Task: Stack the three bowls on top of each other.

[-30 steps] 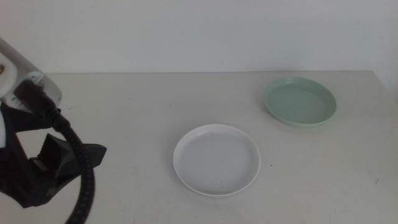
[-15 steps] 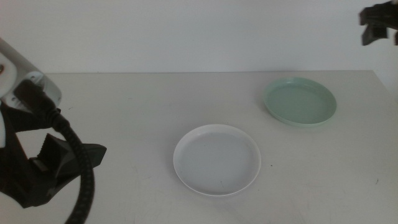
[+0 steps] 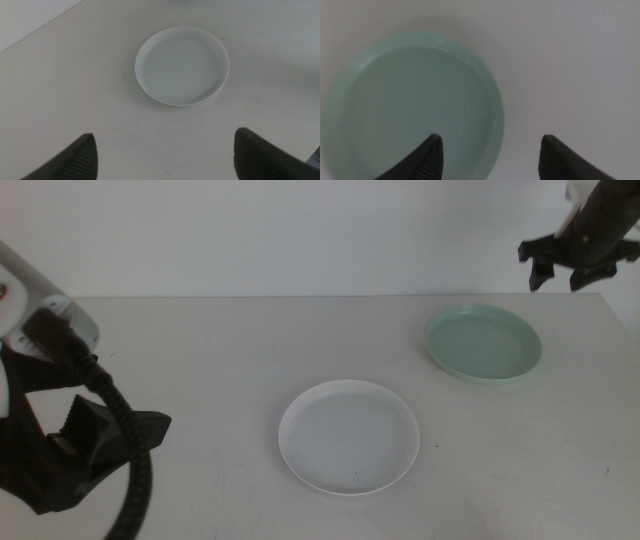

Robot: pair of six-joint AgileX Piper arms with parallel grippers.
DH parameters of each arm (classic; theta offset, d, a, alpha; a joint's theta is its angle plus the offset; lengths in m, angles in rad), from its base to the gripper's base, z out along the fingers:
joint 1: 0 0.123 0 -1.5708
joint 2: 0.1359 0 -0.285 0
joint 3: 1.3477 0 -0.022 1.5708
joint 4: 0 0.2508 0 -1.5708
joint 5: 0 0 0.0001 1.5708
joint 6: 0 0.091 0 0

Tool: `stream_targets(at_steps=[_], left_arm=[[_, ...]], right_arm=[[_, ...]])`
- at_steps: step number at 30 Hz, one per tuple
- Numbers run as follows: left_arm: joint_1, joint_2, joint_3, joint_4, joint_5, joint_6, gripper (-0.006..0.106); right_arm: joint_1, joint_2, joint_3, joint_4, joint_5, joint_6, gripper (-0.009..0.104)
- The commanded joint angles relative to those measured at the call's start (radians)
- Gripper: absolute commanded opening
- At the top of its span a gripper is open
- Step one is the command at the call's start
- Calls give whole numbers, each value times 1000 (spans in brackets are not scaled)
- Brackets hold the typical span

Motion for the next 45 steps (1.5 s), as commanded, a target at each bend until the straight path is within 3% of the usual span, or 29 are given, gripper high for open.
stream_targets(at_steps=[1, 12, 22, 25, 32, 37, 40, 45], left_arm=[[-5, -5, -27, -18, -55, -6, 105], [-5, -5, -27, -18, -55, -6, 105], [-5, -5, -27, -18, -55, -6, 105], [-5, -5, -27, -18, -55, -6, 105], [-5, -5, -27, -18, -55, -6, 105], [-5, -5, -27, -18, -55, -6, 105], [-5, -5, -27, -18, -55, -6, 105], [-5, -5, -27, -18, -55, -6, 105]], right_arm=[[-18, -6, -70, -8, -14, -9, 49], [-37, 162, -122, 23, -63, -9, 48], [-37, 224, -122, 11, -101, -9, 35], [-37, 234, -122, 11, -98, -9, 28], [-37, 218, -122, 11, -88, -9, -1], [-36, 153, -121, 13, -67, -9, -1], [-29, 82, -101, 47, -66, -9, -1], [7, -86, 85, 78, -135, -17, -1]])
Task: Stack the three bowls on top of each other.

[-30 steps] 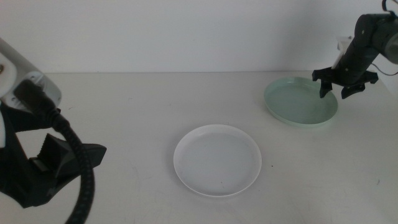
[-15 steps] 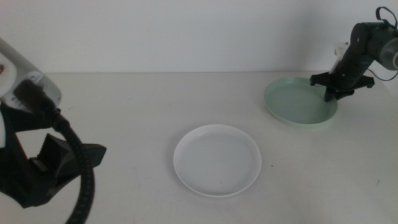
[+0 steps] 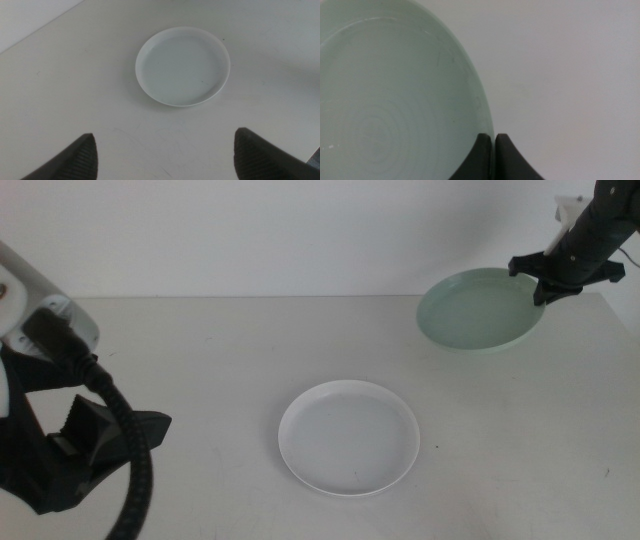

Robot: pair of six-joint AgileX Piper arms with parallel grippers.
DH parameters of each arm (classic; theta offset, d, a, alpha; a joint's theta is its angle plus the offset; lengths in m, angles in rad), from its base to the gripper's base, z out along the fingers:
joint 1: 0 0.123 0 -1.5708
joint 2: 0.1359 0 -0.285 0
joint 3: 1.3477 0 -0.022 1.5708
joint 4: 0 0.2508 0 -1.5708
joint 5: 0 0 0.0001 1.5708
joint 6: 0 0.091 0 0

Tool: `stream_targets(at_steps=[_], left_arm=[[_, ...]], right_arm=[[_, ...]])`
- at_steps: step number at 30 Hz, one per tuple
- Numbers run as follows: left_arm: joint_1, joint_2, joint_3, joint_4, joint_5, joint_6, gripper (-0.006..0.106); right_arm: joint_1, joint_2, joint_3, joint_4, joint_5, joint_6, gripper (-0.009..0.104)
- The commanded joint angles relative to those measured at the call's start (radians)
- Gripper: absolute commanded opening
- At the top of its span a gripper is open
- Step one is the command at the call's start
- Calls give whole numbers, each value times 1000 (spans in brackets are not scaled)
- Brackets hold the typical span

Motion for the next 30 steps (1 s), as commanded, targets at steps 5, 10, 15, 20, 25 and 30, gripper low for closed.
stream_targets(at_steps=[5, 10, 15, 20, 25, 30], left_arm=[[-5, -5, -27, -18, -55, -6, 105], [-5, -5, -27, -18, -55, -6, 105], [-5, -5, -27, -18, -55, -6, 105], [-5, -5, -27, -18, -55, -6, 105], [-5, -5, -27, -18, -55, -6, 105], [-5, -5, -27, -18, -55, -6, 105]], right_arm=[[78, -290, 199, 31, -121, -14, -1], [166, -424, 317, 63, -119, -16, -1], [258, -501, 426, 109, -127, -16, -1], [353, -506, 535, 118, -159, -17, -1], [404, -504, 620, 119, -266, -16, -1], [411, -494, 673, 133, -362, -16, -1]])
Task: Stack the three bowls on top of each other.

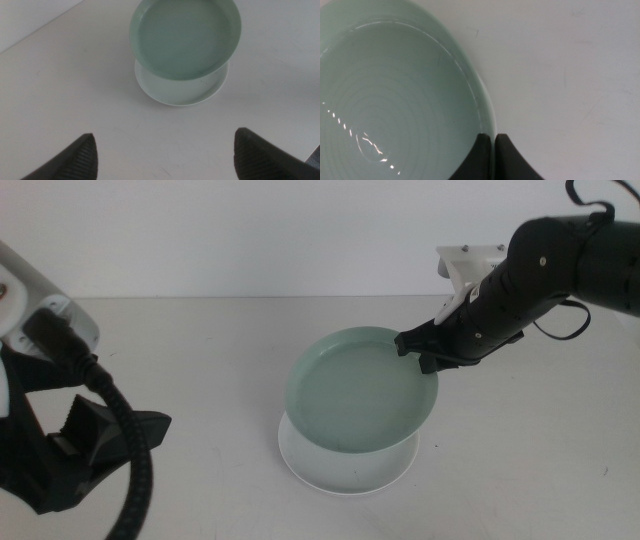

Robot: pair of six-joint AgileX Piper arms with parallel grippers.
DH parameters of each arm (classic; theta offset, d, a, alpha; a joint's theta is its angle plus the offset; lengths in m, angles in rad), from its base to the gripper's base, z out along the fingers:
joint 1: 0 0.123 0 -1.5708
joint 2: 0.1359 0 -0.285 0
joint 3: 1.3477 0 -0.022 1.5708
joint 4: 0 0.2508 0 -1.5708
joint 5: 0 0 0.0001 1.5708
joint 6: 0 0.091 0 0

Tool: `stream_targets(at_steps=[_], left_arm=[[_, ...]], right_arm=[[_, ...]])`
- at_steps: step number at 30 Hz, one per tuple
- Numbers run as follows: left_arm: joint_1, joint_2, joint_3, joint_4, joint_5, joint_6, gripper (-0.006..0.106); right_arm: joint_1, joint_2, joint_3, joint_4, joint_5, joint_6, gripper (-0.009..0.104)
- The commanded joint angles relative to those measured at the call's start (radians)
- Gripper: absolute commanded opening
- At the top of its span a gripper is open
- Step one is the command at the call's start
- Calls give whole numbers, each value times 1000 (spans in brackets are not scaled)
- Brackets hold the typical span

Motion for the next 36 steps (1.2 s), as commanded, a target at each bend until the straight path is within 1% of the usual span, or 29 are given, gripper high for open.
stream_targets(at_steps=[1, 7, 15, 19, 22, 23, 26, 32, 34, 36], left_arm=[[-5, -5, -27, -18, -55, -6, 105], [-5, -5, -27, -18, -55, -6, 105], [-5, -5, -27, -18, -55, -6, 105], [-5, -5, -27, -18, -55, -6, 105], [-5, -5, -27, -18, -55, -6, 105], [-5, -5, -27, -18, -55, -6, 105], [-5, -5, -27, -18, -55, -6, 105], [-5, -5, -27, -18, -55, -6, 105], [-5, -5, -27, -18, -55, -6, 105], [-5, -5, -27, -18, -54, -6, 105]], right_arm=[[2, -37, -9, 15, -79, -6, -1], [3, 27, -9, 24, -80, -7, -1], [26, 95, -9, 71, -100, -79, -1], [41, 107, -9, 60, -101, -93, -1], [41, 107, -9, 58, -101, -93, 2], [41, 106, -9, 47, -99, -93, 7], [41, 106, -9, 46, -88, -93, 18], [41, 92, -44, 45, -28, -91, 46], [41, 71, -51, 45, -25, -88, 52], [41, 50, -59, 45, -23, -90, 56]])
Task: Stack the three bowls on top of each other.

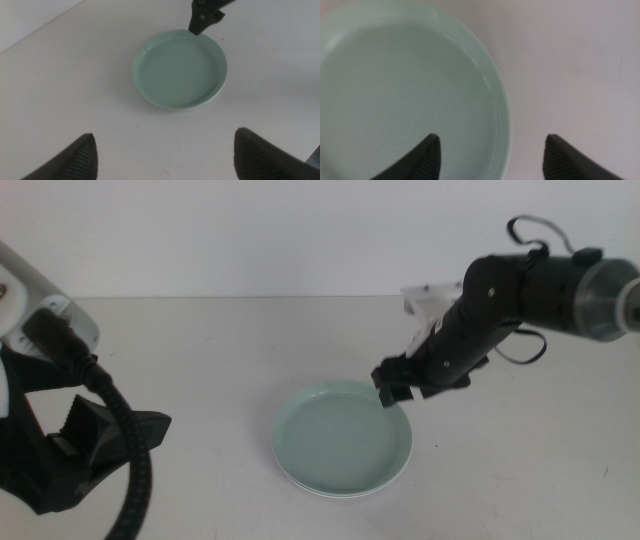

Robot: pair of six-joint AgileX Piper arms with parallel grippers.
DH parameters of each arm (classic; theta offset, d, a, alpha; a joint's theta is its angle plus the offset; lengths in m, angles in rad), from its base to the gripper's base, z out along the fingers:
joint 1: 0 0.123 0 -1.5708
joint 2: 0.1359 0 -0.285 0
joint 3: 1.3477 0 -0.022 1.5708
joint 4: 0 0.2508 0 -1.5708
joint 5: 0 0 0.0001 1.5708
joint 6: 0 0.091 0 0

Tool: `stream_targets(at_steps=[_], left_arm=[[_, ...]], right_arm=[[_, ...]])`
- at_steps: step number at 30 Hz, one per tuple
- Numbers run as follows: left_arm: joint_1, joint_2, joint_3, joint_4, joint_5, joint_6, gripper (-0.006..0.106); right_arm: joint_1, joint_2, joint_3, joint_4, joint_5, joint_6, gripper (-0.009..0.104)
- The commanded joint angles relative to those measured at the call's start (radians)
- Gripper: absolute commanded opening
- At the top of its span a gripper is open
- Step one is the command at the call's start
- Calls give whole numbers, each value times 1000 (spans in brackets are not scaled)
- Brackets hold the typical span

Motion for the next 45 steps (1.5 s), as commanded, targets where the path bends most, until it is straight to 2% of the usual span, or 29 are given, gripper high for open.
stream_targets(at_steps=[1, 8, 11, 14, 15, 17, 21, 24, 29, 32, 37, 45], left_arm=[[-5, -5, -27, -18, -55, -6, 105], [-5, -5, -27, -19, -82, -7, 105], [-5, 22, -36, -3, -155, -81, 105], [-5, 85, -60, 103, -201, -190, 105], [2, 144, -88, 185, -203, -269, 105], [30, 210, -126, 218, -191, -338, 105], [142, 315, -215, 213, -195, -385, 105], [228, 356, -258, 213, -197, -373, 105], [354, 324, -238, 187, -178, -336, 105], [385, 264, -169, 149, -221, -290, 105], [384, 109, 15, 118, -399, -302, 105], [384, -135, 311, 116, -562, -300, 105]], right_arm=[[2, -94, -44, -2, -17, -14, 57], [-2, -214, -56, -50, -7, -14, 57], [-30, -266, -56, -52, -6, -14, 57], [-77, -314, -56, -53, -3, -15, 57], [-111, -345, -56, -53, 10, -24, 57], [-154, -368, -56, -53, 29, -44, 57], [-227, -399, -41, -47, 79, -93, 57], [-272, -444, 14, -22, 29, -101, 56], [-314, -575, 135, -30, -25, -110, 55], [-318, -680, 233, -53, -76, -109, 55], [-318, -866, 407, -76, -196, -119, 55], [-318, -1141, 693, -87, -390, -141, 55]])
